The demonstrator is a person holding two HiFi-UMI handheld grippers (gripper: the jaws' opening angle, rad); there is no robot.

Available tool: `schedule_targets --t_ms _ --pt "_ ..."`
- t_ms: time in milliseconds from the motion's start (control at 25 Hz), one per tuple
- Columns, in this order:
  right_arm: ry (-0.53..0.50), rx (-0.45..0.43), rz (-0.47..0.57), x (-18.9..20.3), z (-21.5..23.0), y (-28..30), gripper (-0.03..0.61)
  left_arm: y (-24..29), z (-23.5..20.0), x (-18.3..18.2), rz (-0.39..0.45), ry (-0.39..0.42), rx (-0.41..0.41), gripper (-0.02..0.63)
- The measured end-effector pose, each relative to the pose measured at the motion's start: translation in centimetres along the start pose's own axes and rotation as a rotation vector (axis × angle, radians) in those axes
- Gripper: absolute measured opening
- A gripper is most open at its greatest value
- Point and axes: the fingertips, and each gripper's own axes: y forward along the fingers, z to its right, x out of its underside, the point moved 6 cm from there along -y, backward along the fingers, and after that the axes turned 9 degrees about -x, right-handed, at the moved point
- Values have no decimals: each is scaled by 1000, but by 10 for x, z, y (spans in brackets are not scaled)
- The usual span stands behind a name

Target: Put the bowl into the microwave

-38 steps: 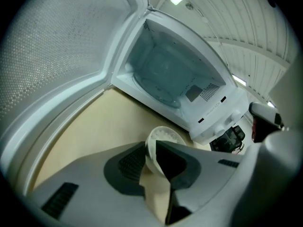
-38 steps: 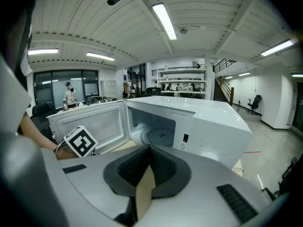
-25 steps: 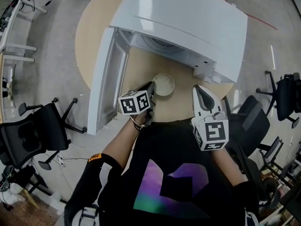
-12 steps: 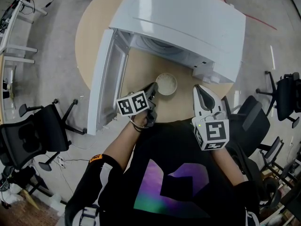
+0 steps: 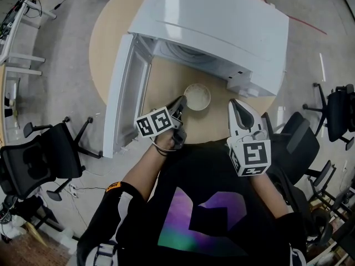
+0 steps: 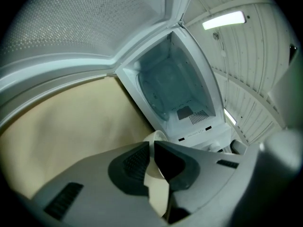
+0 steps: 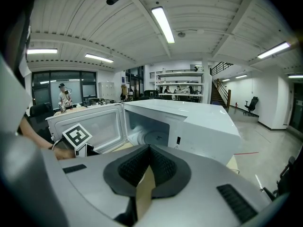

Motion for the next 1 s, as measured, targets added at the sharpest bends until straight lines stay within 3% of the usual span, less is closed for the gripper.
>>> schedule_targets --t_ms 400,1000 --pt "4 5 9 1 0 -6 15 -9 29 -31 86 -59 80 78" --pt "-20 -1 52 -9 11 -2 15 -1 55 -88 193 -51 90 77"
